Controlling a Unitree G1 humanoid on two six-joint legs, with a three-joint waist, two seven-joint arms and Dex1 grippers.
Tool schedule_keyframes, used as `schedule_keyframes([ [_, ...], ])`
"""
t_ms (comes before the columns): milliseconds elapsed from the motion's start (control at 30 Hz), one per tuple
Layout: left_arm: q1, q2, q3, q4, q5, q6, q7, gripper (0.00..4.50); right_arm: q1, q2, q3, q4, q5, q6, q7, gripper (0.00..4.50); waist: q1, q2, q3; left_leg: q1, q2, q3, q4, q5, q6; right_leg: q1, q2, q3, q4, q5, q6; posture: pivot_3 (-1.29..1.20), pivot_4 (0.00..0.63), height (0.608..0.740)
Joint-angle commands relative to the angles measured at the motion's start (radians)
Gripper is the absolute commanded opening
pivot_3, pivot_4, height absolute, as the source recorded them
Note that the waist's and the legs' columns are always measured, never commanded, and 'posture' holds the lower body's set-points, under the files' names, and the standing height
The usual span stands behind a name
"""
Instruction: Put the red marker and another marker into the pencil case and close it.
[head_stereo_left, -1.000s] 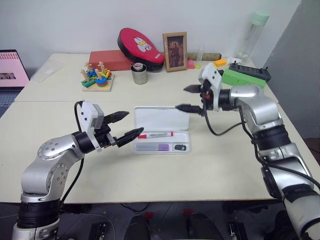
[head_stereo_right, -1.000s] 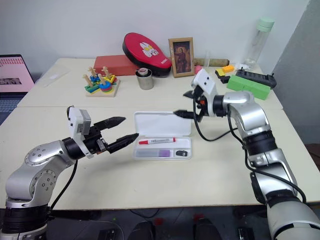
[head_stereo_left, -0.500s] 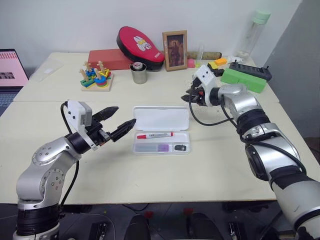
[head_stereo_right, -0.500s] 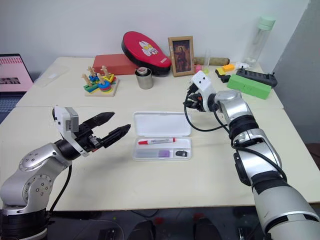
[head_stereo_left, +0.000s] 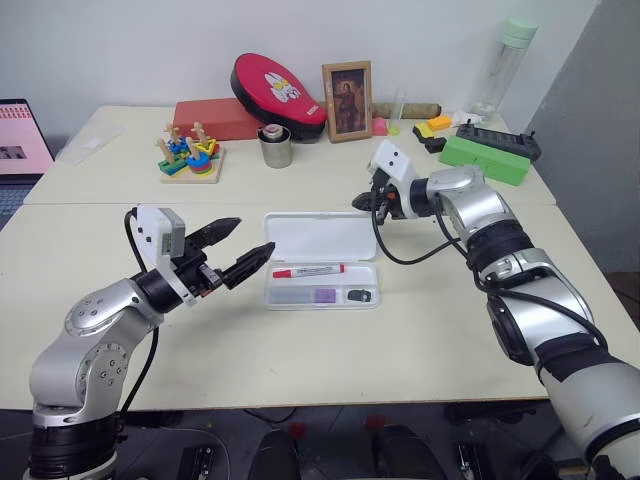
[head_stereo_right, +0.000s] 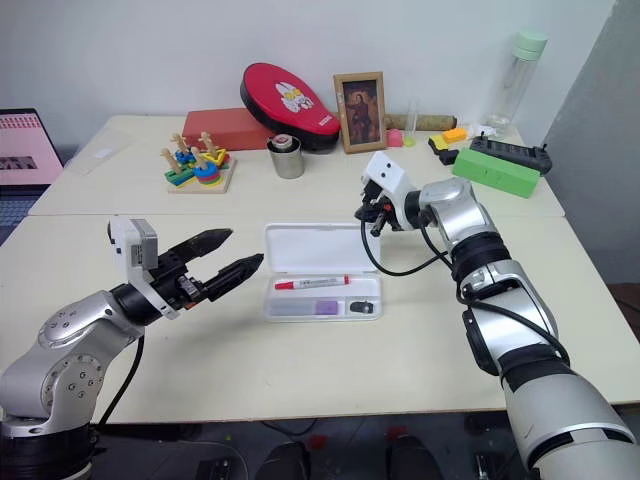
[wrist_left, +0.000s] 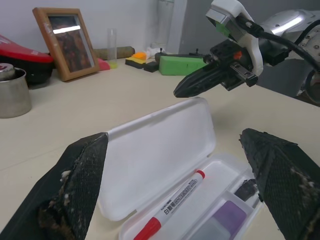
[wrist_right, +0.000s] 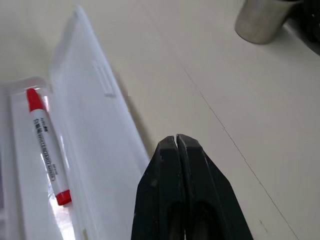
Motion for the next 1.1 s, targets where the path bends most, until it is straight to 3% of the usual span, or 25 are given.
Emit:
schedule_keyframes([
  [33,0.013,0.021,0.024,-0.041,-0.035,0.008,-0.016,4.50,0.047,-0.027,0.020,-0.156,0.013,0.033,0.079,0.02,0.001,0.000,0.000,0.000,0.000,0.000,0.000,0.000,0.000,0.000,0.000,0.000,0.000,0.000,0.000,0.00,0.150,0.740],
  [267,0.014,0.043,0.040,-0.040,-0.048,0.015,-0.024,4.50,0.142,-0.056,0.055,-0.323,0.008,0.089,0.129,0.02,0.001,0.000,0.000,0.000,0.000,0.000,0.001,0.000,0.000,0.000,0.000,0.000,0.001,0.000,0.000,0.00,0.150,0.740],
  [367,0.016,0.051,0.040,-0.040,-0.057,0.017,-0.026,4.50,0.100,-0.041,-0.025,-0.340,0.095,0.131,0.136,0.02,-0.001,0.000,0.000,0.000,0.000,0.000,0.001,0.000,0.000,0.000,0.000,0.000,0.001,0.000,0.000,0.00,0.150,0.740],
  [500,0.012,0.054,0.038,-0.038,-0.061,0.017,-0.025,4.50,0.001,-0.023,-0.079,-0.187,0.077,0.092,-0.020,0.02,-0.002,0.000,0.000,0.000,0.000,0.000,0.001,0.000,0.000,0.000,0.000,0.000,0.001,0.000,0.000,0.00,0.150,0.740],
  [700,0.004,0.050,0.037,-0.036,-0.064,0.015,-0.020,4.50,-0.040,-0.014,-0.005,0.057,-0.059,-0.063,-0.183,0.02,0.001,-0.004,-0.002,0.000,0.000,0.000,0.001,0.000,0.000,0.000,0.000,0.000,-0.001,0.000,0.000,0.00,0.150,0.740],
  [933,0.011,0.053,0.041,-0.045,-0.074,0.017,-0.014,4.50,-0.043,0.006,0.010,0.157,-0.095,-0.133,-0.187,0.02,-0.004,-0.001,0.000,0.000,0.000,0.000,0.000,0.000,0.000,-0.001,0.000,0.000,0.000,0.000,0.000,0.00,0.150,0.740],
  [1100,0.013,0.055,0.040,-0.048,-0.076,0.018,-0.010,4.50,-0.037,0.010,0.003,0.122,-0.071,-0.133,-0.092,0.02,-0.004,0.000,0.000,0.000,0.000,0.000,0.000,0.000,0.000,-0.001,0.000,0.000,0.000,0.000,0.000,0.00,0.150,0.740],
])
